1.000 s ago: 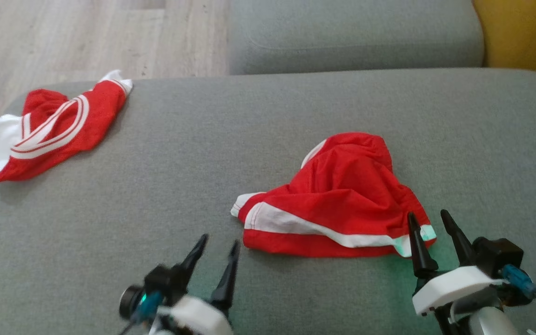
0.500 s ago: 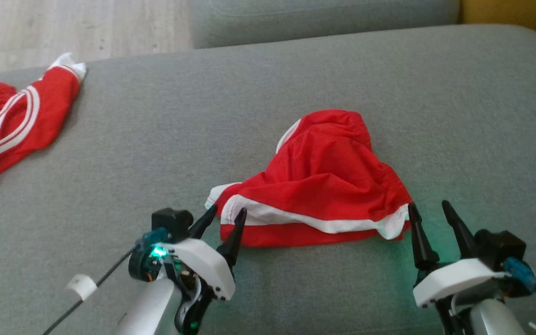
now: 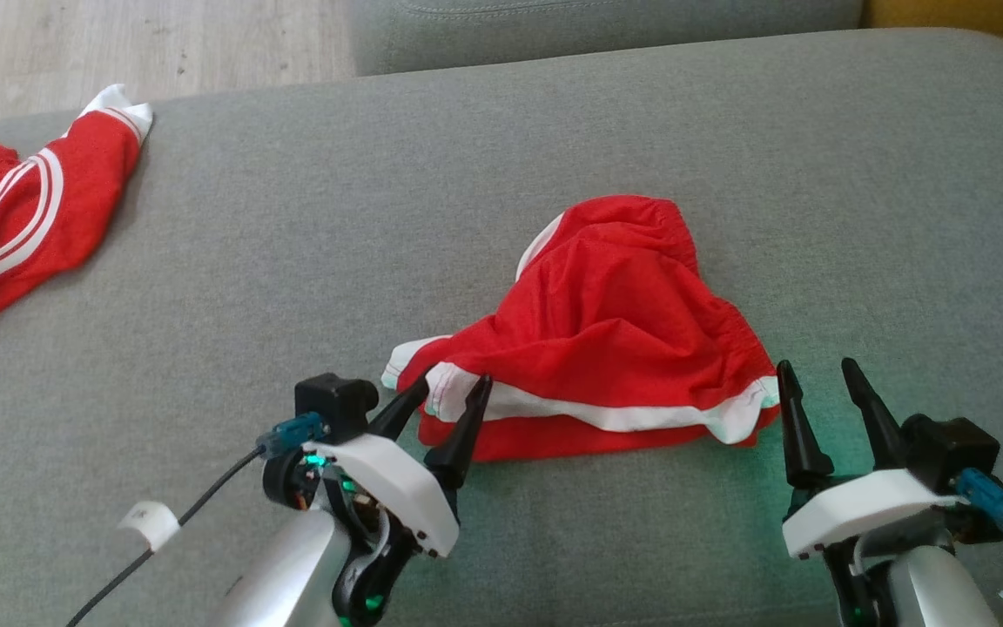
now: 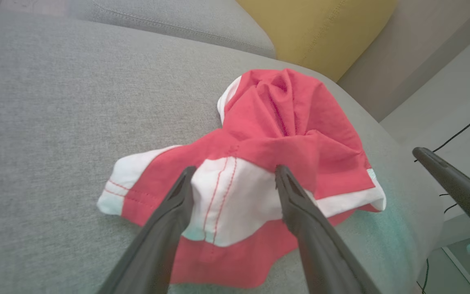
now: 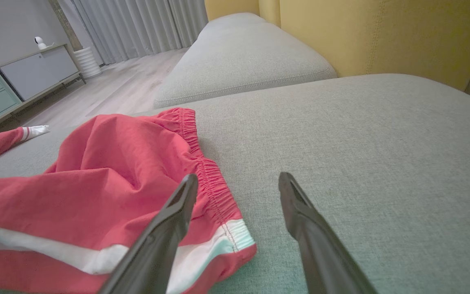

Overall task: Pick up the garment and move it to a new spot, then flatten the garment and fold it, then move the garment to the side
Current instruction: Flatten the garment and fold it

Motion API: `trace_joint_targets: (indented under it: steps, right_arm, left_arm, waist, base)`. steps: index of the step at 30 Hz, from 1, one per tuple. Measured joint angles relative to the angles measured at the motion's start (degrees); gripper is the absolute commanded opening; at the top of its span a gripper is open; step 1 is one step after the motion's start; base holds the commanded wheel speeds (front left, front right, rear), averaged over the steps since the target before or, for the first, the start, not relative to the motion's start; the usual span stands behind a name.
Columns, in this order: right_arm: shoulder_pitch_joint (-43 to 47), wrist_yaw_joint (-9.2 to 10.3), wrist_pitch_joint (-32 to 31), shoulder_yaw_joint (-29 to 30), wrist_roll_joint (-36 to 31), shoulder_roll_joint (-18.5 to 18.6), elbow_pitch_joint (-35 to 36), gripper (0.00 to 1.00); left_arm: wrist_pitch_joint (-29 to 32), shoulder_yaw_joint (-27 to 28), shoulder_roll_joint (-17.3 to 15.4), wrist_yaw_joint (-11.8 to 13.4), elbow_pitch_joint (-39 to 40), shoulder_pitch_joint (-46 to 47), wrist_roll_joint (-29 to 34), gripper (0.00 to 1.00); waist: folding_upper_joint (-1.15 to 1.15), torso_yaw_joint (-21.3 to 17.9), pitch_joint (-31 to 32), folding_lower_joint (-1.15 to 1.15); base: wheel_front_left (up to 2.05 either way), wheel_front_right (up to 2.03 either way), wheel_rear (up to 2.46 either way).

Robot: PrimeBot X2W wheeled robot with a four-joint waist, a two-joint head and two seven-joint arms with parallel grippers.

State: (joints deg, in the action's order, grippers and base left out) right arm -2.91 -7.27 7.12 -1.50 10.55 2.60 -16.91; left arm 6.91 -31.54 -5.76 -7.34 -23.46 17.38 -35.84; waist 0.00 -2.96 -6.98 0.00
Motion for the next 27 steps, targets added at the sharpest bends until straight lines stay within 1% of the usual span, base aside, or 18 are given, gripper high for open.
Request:
trace_joint_targets:
  steps: [7, 9, 11, 13, 16, 17, 18, 22, 27]
  right_arm:
    - [0.0, 0.00, 0.0, 0.1, 0.0, 0.0, -0.2, 1.00]
    - [-0.1, 0.00, 0.0, 0.1, 0.0, 0.0, -0.2, 1.00]
    - [-0.1, 0.00, 0.0, 0.1, 0.0, 0.0, -0.2, 1.00]
    - [-0.1, 0.00, 0.0, 0.2, 0.0, 0.0, -0.3, 1.00]
    - [-0.2, 0.00, 0.0, 0.6, 0.0, 0.0, -0.5, 1.00]
    - [-0.3, 0.00, 0.0, 0.8, -0.1, 0.0, -0.7, 1.00]
    - [-0.5, 0.00, -0.1, 1.1, -0.6, 0.0, -1.0, 1.00]
    - [-2.7, 0.00, -2.8, 1.9, -2.9, 0.0, -2.5, 1.00]
    - [-5.5, 0.00, -10.1, 0.7, -5.4, 0.0, -5.6, 1.00]
  left_arm:
    - [1.2, -1.5, -0.9, -0.2, 2.3, -0.3, -0.7, 1.00]
    - [1.9, -1.8, -1.2, -0.2, 2.4, -0.4, -0.7, 0.67]
    - [2.1, -2.0, -1.5, 0.1, 2.3, -0.4, -0.5, 0.45]
    - [2.2, -2.1, -2.0, 0.3, 2.3, -0.4, -0.4, 0.35]
    - [2.2, -2.1, -2.7, 0.4, 2.3, -0.4, -0.4, 0.13]
    - [2.1, -2.1, -2.7, 0.6, 2.3, -0.4, -0.4, 0.02]
    - [2.0, -2.0, -2.7, 1.1, 2.3, -0.4, -0.4, 0.00]
    - [0.9, -1.9, -2.9, 1.9, 2.4, -0.9, 0.1, 0.00]
    - [-0.4, -1.9, -2.9, 2.1, 2.4, -1.6, 0.2, 0.00]
  waist:
    - [0.00, 0.5, -0.3, 0.00]
    - [0.00, 0.4, -0.4, 0.00]
    - [0.00, 0.3, -0.4, 0.00]
    - [0.00, 0.2, -0.5, 0.00]
    - [0.00, 0.1, -0.6, 0.00]
    - [0.00, 0.1, -0.6, 0.00]
    - [0.00, 0.2, -0.7, 0.00]
    - [0.00, 0.6, -0.9, 0.00]
    - [0.00, 1.6, -1.1, 0.00]
  base:
    - [0.00, 0.00, 0.00]
    - [0.00, 0.00, 0.00]
    - [0.00, 0.00, 0.00]
    - [0.00, 0.00, 0.00]
    - [0.00, 0.00, 0.00]
    - [0.00, 0.00, 0.00]
    - [0.00, 0.00, 0.00]
    - [0.00, 0.00, 0.00]
    - [0.00, 0.00, 0.00]
